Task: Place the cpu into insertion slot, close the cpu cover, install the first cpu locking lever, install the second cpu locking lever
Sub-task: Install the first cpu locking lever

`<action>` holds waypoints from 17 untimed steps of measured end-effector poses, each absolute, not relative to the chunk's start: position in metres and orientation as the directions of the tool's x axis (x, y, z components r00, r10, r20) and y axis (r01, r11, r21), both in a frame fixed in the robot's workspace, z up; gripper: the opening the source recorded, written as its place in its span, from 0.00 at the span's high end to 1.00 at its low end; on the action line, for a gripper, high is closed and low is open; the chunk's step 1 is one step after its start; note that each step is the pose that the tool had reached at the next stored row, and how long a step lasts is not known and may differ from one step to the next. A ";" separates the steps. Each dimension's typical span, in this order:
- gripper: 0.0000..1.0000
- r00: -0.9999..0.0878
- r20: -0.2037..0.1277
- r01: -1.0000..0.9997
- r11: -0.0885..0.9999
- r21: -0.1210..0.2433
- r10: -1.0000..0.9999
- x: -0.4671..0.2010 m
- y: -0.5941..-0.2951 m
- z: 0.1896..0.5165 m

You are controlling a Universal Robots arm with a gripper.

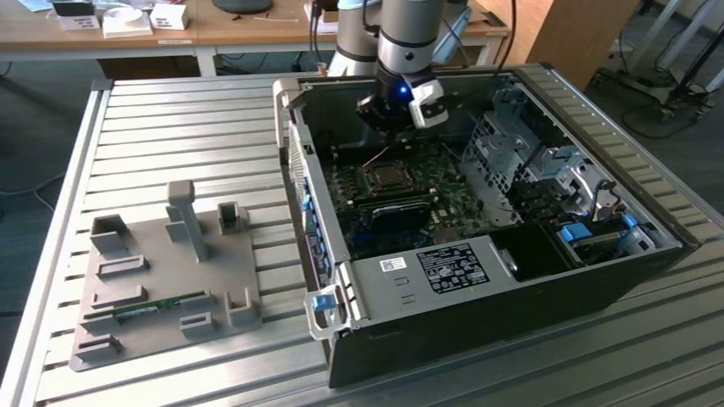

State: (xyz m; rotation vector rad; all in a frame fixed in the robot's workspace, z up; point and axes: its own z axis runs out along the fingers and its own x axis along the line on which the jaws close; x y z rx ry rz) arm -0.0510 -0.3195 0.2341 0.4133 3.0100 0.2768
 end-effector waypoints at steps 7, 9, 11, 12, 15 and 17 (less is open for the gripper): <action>0.89 -0.959 -0.067 0.258 0.947 0.191 0.275 -0.054 -0.320 0.228; 0.89 -0.959 -0.068 0.258 0.947 0.192 0.275 -0.054 -0.320 0.225; 0.89 -0.959 -0.068 0.258 0.947 0.192 0.275 -0.054 -0.320 0.224; 0.89 -0.959 -0.068 0.258 0.947 0.192 0.275 -0.054 -0.320 0.224; 0.89 -0.959 -0.068 0.258 0.946 0.194 0.275 -0.054 -0.319 0.223; 0.89 -0.959 -0.067 0.258 0.946 0.197 0.275 -0.054 -0.319 0.223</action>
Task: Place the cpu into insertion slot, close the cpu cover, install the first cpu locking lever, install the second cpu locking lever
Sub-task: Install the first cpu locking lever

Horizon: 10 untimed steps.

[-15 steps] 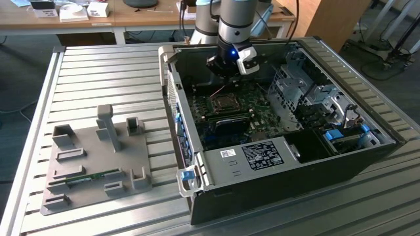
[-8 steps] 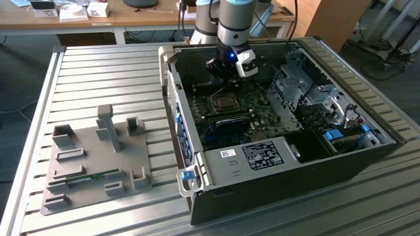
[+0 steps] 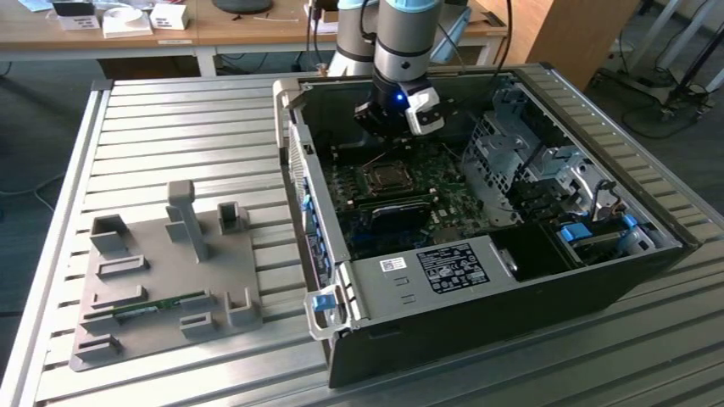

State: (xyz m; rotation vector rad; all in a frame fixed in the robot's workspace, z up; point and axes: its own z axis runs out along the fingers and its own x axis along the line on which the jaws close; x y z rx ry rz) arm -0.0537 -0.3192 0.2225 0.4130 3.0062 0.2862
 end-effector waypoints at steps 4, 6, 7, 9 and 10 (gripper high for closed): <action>0.89 -0.959 -0.067 0.258 0.946 0.198 0.275 -0.054 -0.319 0.222; 0.89 -0.959 -0.067 0.258 0.946 0.198 0.275 -0.054 -0.319 0.221; 0.89 -0.959 -0.067 0.258 0.946 0.198 0.275 -0.054 -0.319 0.220; 0.89 -0.959 -0.067 0.258 0.946 0.197 0.275 -0.054 -0.319 0.217; 0.89 -0.959 -0.067 0.258 0.946 0.197 0.275 -0.054 -0.319 0.215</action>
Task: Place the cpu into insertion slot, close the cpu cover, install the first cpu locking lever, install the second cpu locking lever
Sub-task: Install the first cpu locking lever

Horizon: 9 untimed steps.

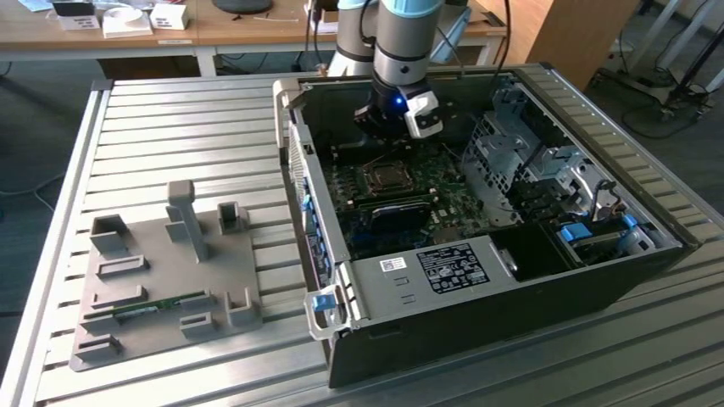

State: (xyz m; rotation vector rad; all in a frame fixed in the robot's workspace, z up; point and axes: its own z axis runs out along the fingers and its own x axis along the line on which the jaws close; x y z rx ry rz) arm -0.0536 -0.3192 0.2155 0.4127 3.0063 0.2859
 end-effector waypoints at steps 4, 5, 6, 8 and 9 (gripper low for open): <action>0.89 -0.959 -0.067 0.258 0.946 0.196 0.275 -0.054 -0.319 0.213; 0.89 -0.959 -0.068 0.258 0.946 0.194 0.275 -0.054 -0.319 0.213; 0.89 -0.959 -0.068 0.258 0.947 0.192 0.275 -0.054 -0.319 0.212; 0.89 -0.959 -0.069 0.258 0.947 0.191 0.275 -0.054 -0.318 0.212; 0.89 -0.959 -0.069 0.258 0.947 0.191 0.275 -0.054 -0.318 0.212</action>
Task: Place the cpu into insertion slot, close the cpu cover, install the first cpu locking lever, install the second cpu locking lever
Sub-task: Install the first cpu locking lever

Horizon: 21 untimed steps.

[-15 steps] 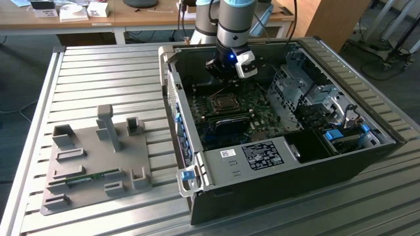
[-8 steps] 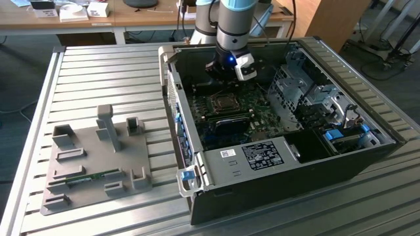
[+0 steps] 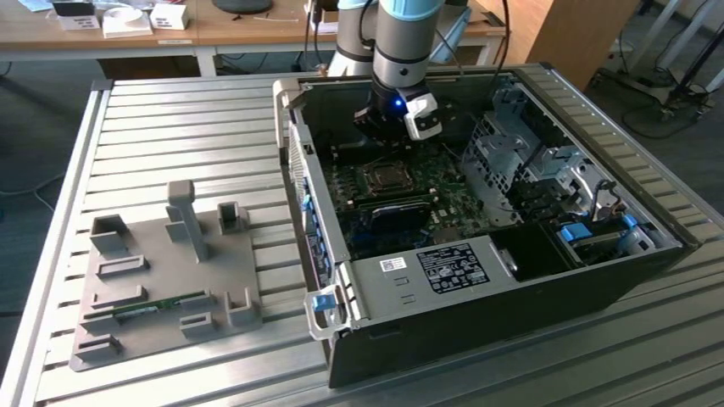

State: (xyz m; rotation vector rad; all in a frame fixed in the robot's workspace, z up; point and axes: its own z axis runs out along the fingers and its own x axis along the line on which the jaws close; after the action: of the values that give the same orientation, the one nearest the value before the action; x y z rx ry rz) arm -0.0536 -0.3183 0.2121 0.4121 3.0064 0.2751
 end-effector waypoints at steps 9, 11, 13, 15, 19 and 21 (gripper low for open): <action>0.89 -0.958 -0.071 0.260 0.948 0.182 0.277 -0.052 -0.318 0.210; 0.89 -0.958 -0.071 0.260 0.948 0.182 0.277 -0.052 -0.317 0.209; 0.89 -0.958 -0.072 0.260 0.948 0.181 0.277 -0.052 -0.317 0.209; 0.89 -0.958 -0.072 0.261 0.949 0.180 0.277 -0.052 -0.316 0.209; 0.89 -0.957 -0.075 0.264 0.949 0.171 0.279 -0.052 -0.316 0.208; 0.89 -0.957 -0.075 0.265 0.949 0.168 0.280 -0.052 -0.315 0.208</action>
State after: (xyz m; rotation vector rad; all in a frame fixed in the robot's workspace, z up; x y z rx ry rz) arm -0.0523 -0.3154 0.2078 0.4215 3.0044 0.2387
